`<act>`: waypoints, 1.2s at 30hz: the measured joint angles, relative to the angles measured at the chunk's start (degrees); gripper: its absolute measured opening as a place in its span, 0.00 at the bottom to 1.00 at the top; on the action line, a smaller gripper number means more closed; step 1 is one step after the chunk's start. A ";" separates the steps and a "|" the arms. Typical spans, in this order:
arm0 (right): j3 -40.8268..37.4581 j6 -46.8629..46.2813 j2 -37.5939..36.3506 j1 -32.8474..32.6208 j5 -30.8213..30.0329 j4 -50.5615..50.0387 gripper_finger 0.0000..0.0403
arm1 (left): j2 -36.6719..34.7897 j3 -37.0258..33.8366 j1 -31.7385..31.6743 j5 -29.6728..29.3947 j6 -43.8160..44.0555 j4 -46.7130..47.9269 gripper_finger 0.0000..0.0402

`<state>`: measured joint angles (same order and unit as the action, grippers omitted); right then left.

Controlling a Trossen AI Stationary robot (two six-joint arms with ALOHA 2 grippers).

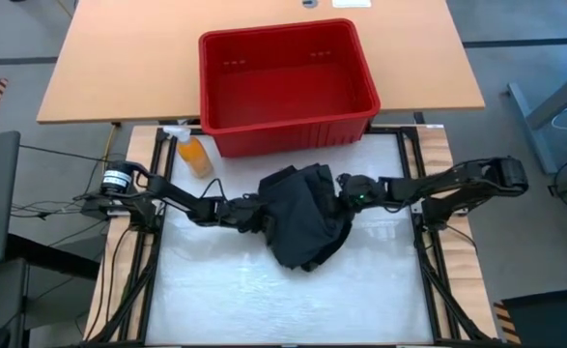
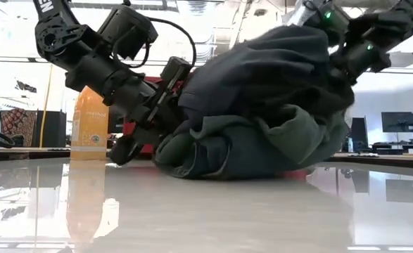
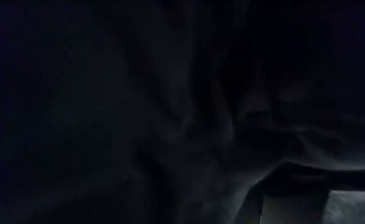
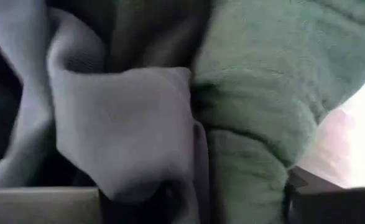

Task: Fold laundry
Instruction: Put the stacked clothes into the red laundry bin

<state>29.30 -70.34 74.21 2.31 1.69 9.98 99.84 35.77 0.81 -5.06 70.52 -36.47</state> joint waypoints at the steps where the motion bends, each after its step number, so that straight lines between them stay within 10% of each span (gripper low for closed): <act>1: 0.00 -0.06 -1.20 0.00 -0.52 0.09 0.50 | -0.47 0.00 -0.06 -0.64 -0.84 -0.19 0.20; 8: 2.78 1.39 -6.19 -0.15 -1.48 6.41 0.49 | -6.78 0.02 -0.95 -3.39 -5.43 -0.94 0.19; 22: 27.15 18.32 -5.79 5.00 -0.75 -11.65 0.49 | -29.64 1.22 -2.10 -9.76 -15.48 8.02 0.19; 36: 51.84 29.38 7.18 26.89 8.36 -16.82 0.47 | -28.31 32.85 -24.03 0.32 -29.03 32.26 0.18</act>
<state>81.14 -40.96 81.39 29.19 10.05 -6.84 71.53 68.62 -23.22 -4.74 41.49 -4.21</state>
